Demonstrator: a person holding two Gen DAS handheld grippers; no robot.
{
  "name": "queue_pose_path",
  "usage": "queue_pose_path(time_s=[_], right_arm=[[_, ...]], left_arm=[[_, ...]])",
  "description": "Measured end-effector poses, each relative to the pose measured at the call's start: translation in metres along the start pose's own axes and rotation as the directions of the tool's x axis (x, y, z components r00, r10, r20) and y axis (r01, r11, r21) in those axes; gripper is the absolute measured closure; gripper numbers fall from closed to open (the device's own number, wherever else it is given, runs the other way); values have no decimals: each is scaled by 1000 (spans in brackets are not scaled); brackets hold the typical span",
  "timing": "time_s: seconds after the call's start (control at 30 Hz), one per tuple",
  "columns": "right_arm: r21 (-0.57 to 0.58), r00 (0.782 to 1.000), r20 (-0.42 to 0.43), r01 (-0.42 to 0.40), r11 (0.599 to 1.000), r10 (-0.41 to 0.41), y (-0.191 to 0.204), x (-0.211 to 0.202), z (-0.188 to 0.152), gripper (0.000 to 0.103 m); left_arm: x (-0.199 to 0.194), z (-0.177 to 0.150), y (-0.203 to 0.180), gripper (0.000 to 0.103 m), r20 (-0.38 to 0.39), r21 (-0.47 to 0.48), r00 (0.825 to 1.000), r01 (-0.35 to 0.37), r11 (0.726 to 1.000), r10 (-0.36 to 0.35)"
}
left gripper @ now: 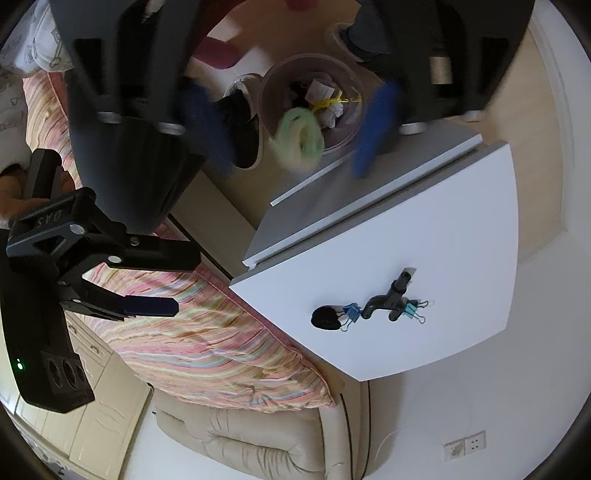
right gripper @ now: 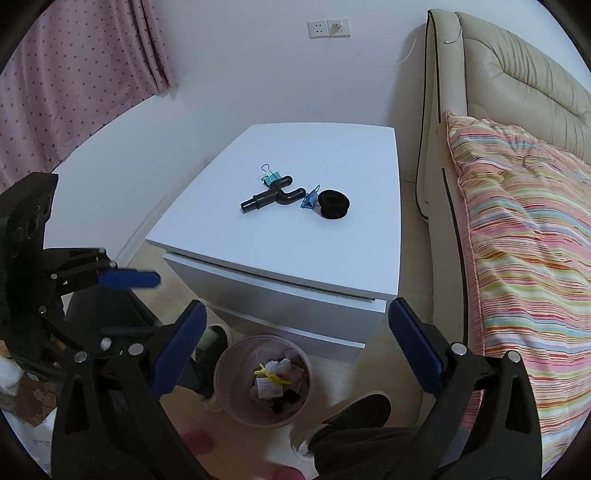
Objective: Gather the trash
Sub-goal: 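Open the left gripper to drop the green hair tie into the bin, then reach the right gripper to the black hair tie and grasp it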
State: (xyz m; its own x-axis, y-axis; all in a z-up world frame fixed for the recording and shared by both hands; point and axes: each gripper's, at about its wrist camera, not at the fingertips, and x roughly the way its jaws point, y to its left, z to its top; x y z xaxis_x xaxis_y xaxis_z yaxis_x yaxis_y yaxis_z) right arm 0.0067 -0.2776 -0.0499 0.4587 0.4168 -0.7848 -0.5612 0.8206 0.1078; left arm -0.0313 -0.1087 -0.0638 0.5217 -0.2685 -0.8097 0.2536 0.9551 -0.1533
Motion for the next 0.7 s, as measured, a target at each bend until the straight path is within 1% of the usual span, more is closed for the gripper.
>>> queue_pose_path(time_s=[0.1,0.17,0.3,0.5,0.7], right_arm=[[1,1000,-3,-2,1000,2,0,1,-1,6],[2,1000,-7,-3,1000,3,1,3,-2,6],[2,1000,-12,-7,1000,7,2,5,-3,6],[0,1000,-20,-21,1000,21,2,7,-3,6],[-2,999,-19,-27,1000,27,1,9,1,6]], left_arm=[[-1,-1,3,14,15,-17,1000,-5,1000,5],[-2,-2,6,13,20,-25,999,-25,999,26],[-5,-1,11,9,46,-40,997,-57,998,59],[-9,3,20,8,69,-67,995,-72,995,76],[-13,7,24,8,92,-63,990,-101,993,106]])
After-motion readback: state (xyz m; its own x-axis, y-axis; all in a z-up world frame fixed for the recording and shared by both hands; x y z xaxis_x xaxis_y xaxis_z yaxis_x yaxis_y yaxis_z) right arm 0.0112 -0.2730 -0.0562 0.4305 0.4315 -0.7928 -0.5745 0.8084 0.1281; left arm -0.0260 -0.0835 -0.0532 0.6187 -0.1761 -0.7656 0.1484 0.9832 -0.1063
